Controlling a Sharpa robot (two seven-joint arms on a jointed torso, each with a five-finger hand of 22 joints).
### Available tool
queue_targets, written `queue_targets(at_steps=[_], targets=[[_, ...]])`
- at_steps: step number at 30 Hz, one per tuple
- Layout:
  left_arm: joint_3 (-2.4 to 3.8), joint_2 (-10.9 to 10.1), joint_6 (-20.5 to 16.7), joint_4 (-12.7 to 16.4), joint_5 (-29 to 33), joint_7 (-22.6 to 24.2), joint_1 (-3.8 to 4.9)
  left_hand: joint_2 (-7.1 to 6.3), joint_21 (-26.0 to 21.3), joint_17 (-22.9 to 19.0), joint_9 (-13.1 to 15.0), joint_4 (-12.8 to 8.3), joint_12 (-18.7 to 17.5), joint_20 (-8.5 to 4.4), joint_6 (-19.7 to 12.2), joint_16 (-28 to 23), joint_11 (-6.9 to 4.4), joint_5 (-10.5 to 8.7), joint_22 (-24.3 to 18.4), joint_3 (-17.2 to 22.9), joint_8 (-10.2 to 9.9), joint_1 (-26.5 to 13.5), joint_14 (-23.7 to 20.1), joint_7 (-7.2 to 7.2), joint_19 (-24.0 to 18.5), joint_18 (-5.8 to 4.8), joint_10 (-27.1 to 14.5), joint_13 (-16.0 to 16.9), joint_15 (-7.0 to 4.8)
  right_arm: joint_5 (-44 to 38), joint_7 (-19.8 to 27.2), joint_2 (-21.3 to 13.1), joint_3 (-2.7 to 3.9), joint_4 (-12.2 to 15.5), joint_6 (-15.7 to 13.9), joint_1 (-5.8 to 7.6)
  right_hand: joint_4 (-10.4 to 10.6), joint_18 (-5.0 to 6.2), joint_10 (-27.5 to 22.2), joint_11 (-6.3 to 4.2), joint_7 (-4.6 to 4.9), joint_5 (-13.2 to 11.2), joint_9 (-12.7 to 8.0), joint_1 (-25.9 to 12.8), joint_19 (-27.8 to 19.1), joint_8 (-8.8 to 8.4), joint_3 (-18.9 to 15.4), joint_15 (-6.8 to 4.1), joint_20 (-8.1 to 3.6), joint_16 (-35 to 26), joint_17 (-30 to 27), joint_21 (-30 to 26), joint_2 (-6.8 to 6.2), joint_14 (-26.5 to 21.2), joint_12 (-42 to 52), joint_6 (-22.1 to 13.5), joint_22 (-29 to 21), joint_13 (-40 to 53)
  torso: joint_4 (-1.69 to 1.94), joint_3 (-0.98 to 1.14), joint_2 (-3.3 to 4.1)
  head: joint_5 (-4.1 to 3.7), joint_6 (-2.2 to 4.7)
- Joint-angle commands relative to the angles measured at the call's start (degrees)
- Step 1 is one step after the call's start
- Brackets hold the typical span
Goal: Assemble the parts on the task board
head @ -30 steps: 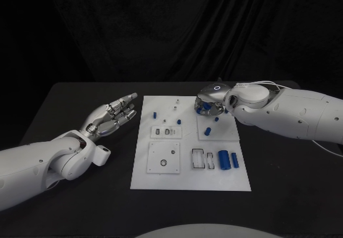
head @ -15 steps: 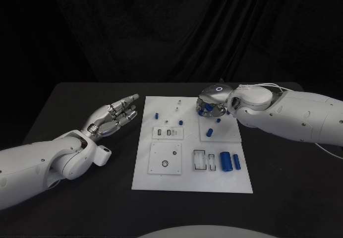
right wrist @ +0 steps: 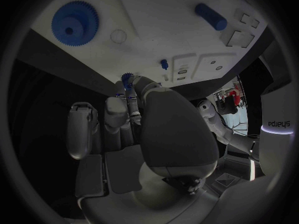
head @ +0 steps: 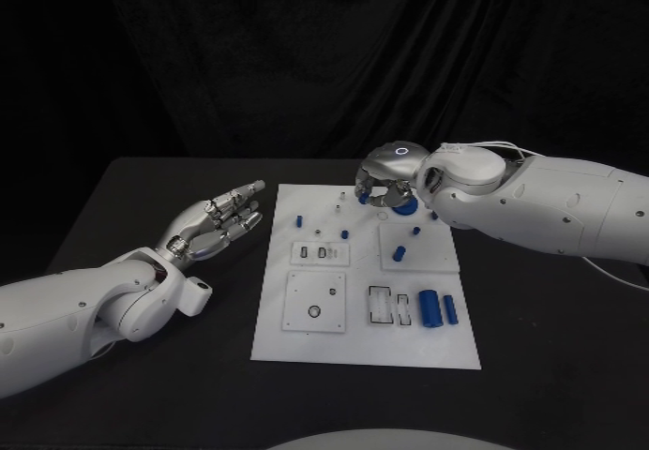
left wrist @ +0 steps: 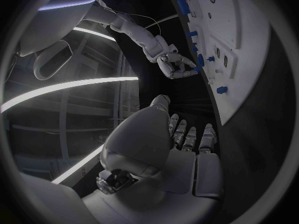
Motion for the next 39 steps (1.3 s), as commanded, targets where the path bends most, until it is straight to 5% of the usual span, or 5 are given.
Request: queue_targets(at_steps=[1, 7, 18, 25, 39], targets=[[0.04, 0.07, 0.09, 0.18, -0.36, 8.13, 0.09, 0.16, -0.07, -0.08, 0.06, -0.25, -0.2, 0.39, -0.01, -0.21, 0.06, 0.17, 0.04, 0.0, 0.16, 0.53, -0.12, 0.21, -0.05, 1.06, -0.33, -0.07, 0.35, 1.79, -1.26, 1.23, 0.09, -1.37, -1.78, 0.14, -0.4, -0.59, 0.49, 0.01, 0.43, 0.0, 2.96, -0.05, 0.35, 0.22, 0.08, 0.16, -0.07, 0.44, 0.3, 0.08, 0.47, 0.5, -0.19, 0.99, 4.32, 0.07, 0.12, -0.18, 0.09, 0.14, -0.19], [0.04, 0.14, 0.04, 0.18, -0.36, 8.09, 0.09, 0.16, -0.09, -0.08, 0.06, -0.25, -0.2, 0.38, -0.01, -0.21, 0.05, 0.19, 0.03, 0.0, 0.16, 0.54, -0.13, 0.24, -0.07, 1.06, -0.33, -0.07, 0.34, 2.37, -0.85, 4.64, 0.21, -5.05, -1.9, -0.1, -0.44, -0.65, 0.67, 0.01, 0.46, -0.01, 3.05, -0.1, 0.53, 0.26, 0.05, 0.2, -0.05, 0.57, 0.52, 0.23, 0.47, 0.61, -0.24, 1.05, 4.55, 0.07, 0.13, -0.22, 0.34, 0.52, -0.15], [0.04, 0.36, -0.01, 0.19, -0.36, 8.0, 0.09, 0.15, -0.1, -0.08, 0.06, -0.25, -0.21, 0.37, -0.02, -0.21, 0.05, 0.21, 0.02, 0.01, 0.16, 0.55, -0.13, 0.29, -0.09, 1.06, -0.33, -0.07, 0.34, 2.53, -1.03, 8.22, 0.4, -10.22, -3.25, -0.44, -0.46, -0.65, 0.68, 0.05, 0.44, 0.02, 3.09, -0.11, 0.51, 0.21, 0.09, 0.26, -0.02, 0.55, 0.47, 0.2, 0.55, 0.61, -0.35, 0.97, 4.53, 0.04, 0.91, -0.16, 0.95, -0.27, 0.35], [0.04, 0.33, -0.07, 0.26, -0.36, 7.91, 0.09, 0.13, -0.12, -0.08, 0.08, -0.27, -0.25, 0.32, 0.15, -0.21, -0.07, 0.31, 0.01, 0.08, 0.2, 0.6, -0.13, 0.7, -0.12, 1.08, -0.38, -0.08, 0.3, 2.55, -1.28, 8.92, 0.46, -11.35, -2.94, -0.72, -0.56, -0.62, 0.69, 0.14, 0.48, 0.05, 3.16, -0.1, 0.42, 0.08, 0.19, 0.4, 0.06, 0.47, 0.35, 0.1, 0.68, 0.55, -0.61, 0.74, 4.43, -0.01, 0.88, -0.17, 1.11, -0.37, 1.04], [0.04, 0.46, 0.11, 0.15, -0.36, 7.86, 0.09, 0.11, -0.12, -0.08, 0.08, -0.28, -0.27, 0.32, 0.15, -0.21, -0.1, 0.34, 0.01, 0.09, 0.2, 0.61, -0.13, 0.8, -0.12, 1.08, -0.4, -0.09, 0.29, 2.55, -1.15, 8.8, 0.48, -11.21, -1.93, -1.23, -0.57, -0.58, 0.45, 0.3, 0.45, 0.04, 3.24, -0.28, 0.28, -0.13, 0.19, 0.46, 0.15, 0.3, 0.09, -0.03, 0.71, 0.38, -1.07, 0.39, 4.3, -0.09, 0.73, -0.12, 1.04, -0.04, 0.49]])
